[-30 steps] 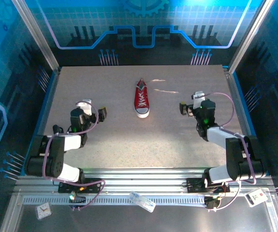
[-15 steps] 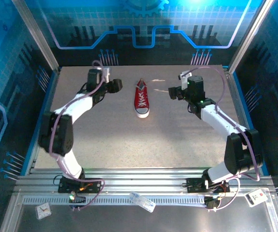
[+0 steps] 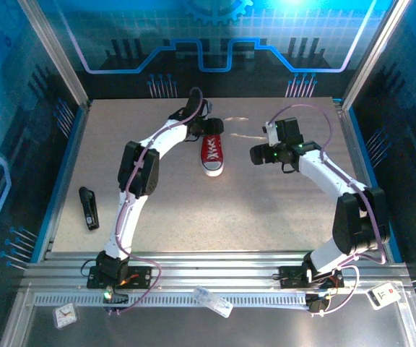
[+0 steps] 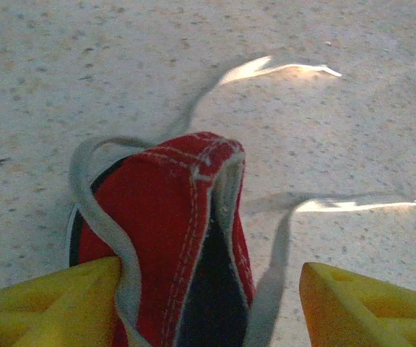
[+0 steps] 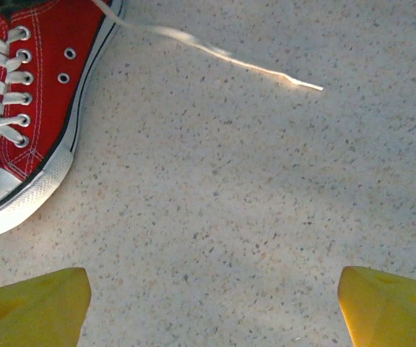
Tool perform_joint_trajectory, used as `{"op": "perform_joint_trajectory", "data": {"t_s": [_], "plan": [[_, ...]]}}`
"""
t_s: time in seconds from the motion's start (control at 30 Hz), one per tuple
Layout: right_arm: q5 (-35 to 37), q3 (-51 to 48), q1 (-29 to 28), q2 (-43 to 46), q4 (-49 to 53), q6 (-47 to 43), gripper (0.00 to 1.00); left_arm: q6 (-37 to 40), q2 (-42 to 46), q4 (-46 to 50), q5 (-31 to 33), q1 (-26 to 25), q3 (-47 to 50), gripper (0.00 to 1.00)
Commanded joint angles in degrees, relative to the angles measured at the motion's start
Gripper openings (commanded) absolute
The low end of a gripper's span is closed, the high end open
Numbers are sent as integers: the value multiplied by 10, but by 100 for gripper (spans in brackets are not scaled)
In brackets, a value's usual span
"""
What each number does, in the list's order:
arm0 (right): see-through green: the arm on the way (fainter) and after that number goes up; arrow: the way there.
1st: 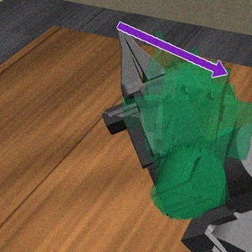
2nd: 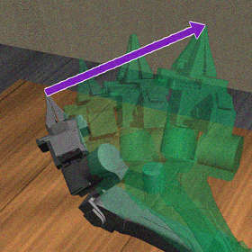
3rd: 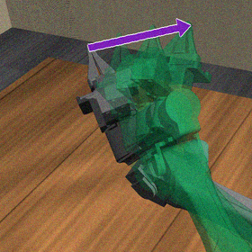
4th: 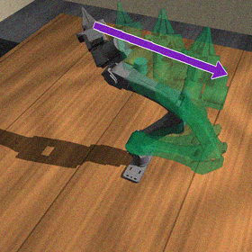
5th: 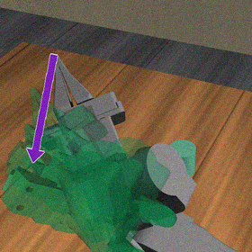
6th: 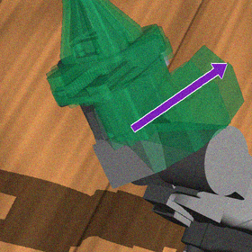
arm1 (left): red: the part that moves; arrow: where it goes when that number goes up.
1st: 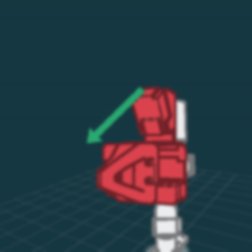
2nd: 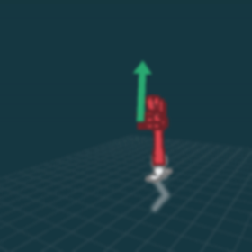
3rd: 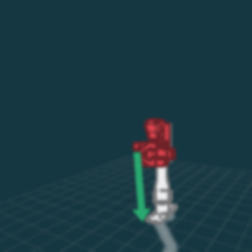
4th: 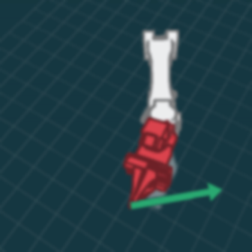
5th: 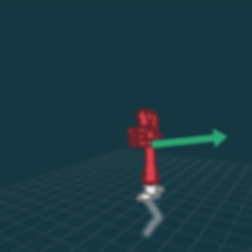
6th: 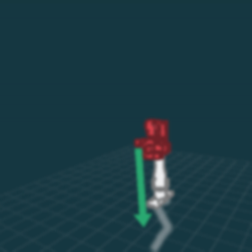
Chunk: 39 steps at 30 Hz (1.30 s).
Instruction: Tie the shoes
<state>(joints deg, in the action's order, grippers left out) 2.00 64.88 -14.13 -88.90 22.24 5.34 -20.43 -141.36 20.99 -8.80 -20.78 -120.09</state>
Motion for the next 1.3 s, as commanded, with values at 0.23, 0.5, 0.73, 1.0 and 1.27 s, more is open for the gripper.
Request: {"op": "perform_joint_trajectory", "data": {"t_s": [0.23,0.5,0.73,1.0,1.27], "plan": [[-88,124,62,-39,94,10,88,172,126,62,-53,-89,150,72],[-147,270,42,-166,137,-18,86,231,254,51,-61,-120,306,73],[-202,404,8,-321,185,-45,79,206,383,8,-9,-119,439,76],[-218,361,-12,-349,195,-36,73,47,444,-89,-7,-118,620,69],[-244,230,-31,-280,160,-16,71,-55,377,-202,-69,-93,642,63]]}}
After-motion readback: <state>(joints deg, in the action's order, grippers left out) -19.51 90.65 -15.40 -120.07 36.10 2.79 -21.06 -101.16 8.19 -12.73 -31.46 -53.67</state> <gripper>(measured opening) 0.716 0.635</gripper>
